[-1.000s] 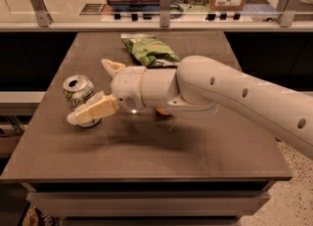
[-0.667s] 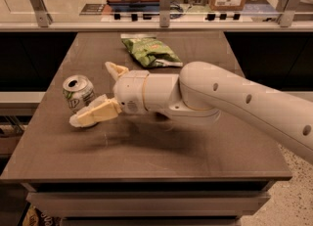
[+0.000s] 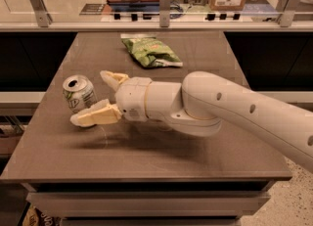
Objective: Knock 7up can over
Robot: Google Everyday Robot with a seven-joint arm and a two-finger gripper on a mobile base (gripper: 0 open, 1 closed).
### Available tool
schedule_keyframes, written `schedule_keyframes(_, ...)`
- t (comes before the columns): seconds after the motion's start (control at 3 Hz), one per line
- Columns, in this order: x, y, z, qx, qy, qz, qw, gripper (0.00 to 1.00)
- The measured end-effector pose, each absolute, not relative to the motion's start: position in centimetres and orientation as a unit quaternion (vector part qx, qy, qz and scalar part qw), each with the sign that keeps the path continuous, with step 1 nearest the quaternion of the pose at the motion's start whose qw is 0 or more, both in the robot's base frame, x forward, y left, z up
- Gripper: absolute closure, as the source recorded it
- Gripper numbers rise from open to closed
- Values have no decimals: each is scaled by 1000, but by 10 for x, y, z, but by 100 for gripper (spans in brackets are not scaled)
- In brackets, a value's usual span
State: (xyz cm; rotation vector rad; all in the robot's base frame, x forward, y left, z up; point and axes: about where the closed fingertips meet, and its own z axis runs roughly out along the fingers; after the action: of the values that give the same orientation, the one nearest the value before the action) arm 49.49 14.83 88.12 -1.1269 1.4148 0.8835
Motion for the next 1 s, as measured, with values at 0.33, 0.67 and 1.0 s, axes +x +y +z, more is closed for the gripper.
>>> schedule_keyframes(0.33,494,148,885,-476,589,368,540,41)
schedule_keyframes(0.67,491,150,892,-482,581,364,546,64)
schedule_keyframes(1.0,489,150,896,-485,578,361,548,87)
